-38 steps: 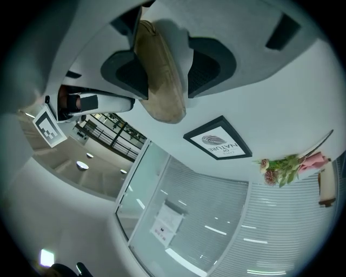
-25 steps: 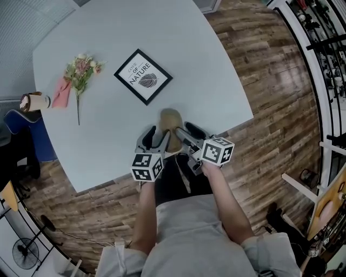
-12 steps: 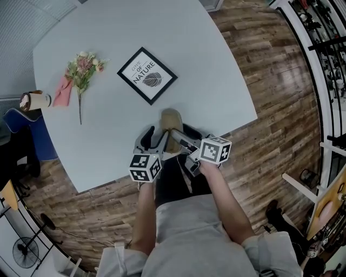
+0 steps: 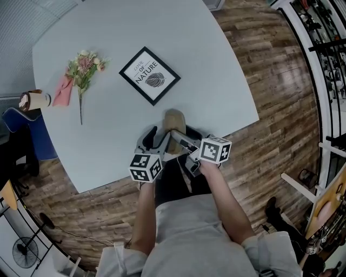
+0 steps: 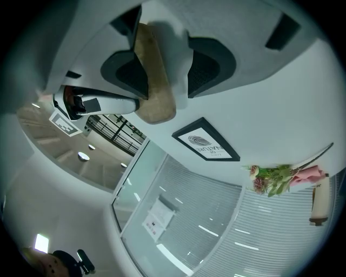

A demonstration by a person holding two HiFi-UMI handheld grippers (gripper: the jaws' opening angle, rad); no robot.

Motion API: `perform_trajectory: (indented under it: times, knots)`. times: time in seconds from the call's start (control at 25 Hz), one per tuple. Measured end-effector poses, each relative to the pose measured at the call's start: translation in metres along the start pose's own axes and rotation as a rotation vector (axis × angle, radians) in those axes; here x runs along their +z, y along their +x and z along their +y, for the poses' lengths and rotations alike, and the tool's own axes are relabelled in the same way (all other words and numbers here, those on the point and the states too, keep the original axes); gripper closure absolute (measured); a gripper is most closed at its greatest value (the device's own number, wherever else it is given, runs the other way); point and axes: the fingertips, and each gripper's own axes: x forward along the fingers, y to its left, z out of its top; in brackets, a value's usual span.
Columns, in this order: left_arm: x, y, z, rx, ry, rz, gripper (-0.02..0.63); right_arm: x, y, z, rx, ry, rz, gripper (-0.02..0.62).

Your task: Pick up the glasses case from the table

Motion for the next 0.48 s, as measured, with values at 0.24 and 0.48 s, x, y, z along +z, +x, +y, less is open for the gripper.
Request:
perform_trajectory:
  times: [0.24,0.48]
  knots:
    - [0.002,-0.006,0.013,0.04,-0.015,-0.005,0.388,0.001,-0.001,-0.001,-0.005,0.018,-0.012,0.295]
    - [0.004,-0.012,0.018,0.057,-0.01,-0.009,0.388,0.0,-0.002,0.0,-0.031,-0.027,-0.006,0.308]
